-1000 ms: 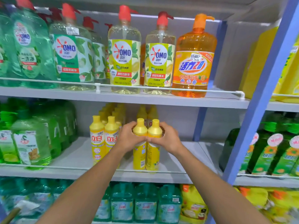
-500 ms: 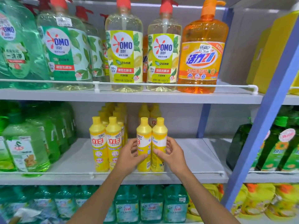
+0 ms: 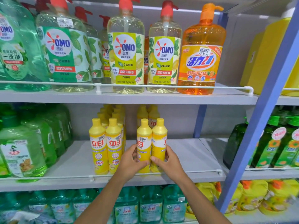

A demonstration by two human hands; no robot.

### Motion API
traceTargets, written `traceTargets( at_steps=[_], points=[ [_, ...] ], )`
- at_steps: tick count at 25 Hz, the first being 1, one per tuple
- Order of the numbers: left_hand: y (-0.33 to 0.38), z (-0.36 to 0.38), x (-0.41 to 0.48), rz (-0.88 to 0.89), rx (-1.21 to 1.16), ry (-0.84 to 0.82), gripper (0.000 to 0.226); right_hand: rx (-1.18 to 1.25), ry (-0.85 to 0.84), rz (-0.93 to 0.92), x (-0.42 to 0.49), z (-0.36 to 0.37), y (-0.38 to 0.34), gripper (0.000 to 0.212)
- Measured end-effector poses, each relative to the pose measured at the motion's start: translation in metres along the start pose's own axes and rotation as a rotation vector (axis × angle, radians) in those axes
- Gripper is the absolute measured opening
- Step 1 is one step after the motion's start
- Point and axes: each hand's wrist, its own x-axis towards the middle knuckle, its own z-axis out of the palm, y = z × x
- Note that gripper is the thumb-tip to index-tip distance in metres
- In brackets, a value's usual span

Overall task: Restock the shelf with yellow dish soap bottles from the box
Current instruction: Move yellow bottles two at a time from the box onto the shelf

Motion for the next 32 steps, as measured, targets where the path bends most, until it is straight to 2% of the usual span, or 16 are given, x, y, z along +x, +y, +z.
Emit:
traceTargets(
  at_steps=[2,4,9,12,16,19,22,28,32],
  points=[
    [-0.008,-0.007,-0.002,-0.014,-0.002,-0.07,0.061,-0.036,-0.073,-0.003,-0.002,-0.011,0.004,0.061],
    [-0.015,-0.009,-0.002,-0.005,0.039,-0.054,0.056,-0.077,-0.066,-0.005,-0.004,-0.015,0.004,0.058],
    [-0.025,0.011,-0.007,0.037,0.075,0.142,0.06,-0.23,0.309,-0.017,-0.016,0.018,0.006,0.06],
    [-0.025,0.02,-0.009,0.064,0.155,0.241,0.059,-0.284,0.4,0.009,-0.017,0.029,0.008,0.064],
    [-0.023,0.02,-0.007,0.049,0.163,0.247,0.063,-0.304,0.343,-0.001,-0.015,0.023,0.006,0.067],
    [-0.027,0.011,-0.009,0.018,0.146,0.156,0.067,-0.289,0.174,-0.008,-0.015,0.004,0.008,0.068],
    [-0.033,0.006,-0.009,0.002,0.179,0.131,0.06,-0.249,0.041,-0.008,-0.017,-0.008,0.008,0.061],
    [-0.028,0.02,-0.006,0.007,0.263,0.255,0.051,-0.312,0.274,-0.021,-0.016,0.016,0.023,0.061],
    [-0.034,0.023,0.001,0.0,0.296,0.299,0.051,-0.359,0.318,-0.03,-0.01,0.025,0.022,0.061]
  ],
)
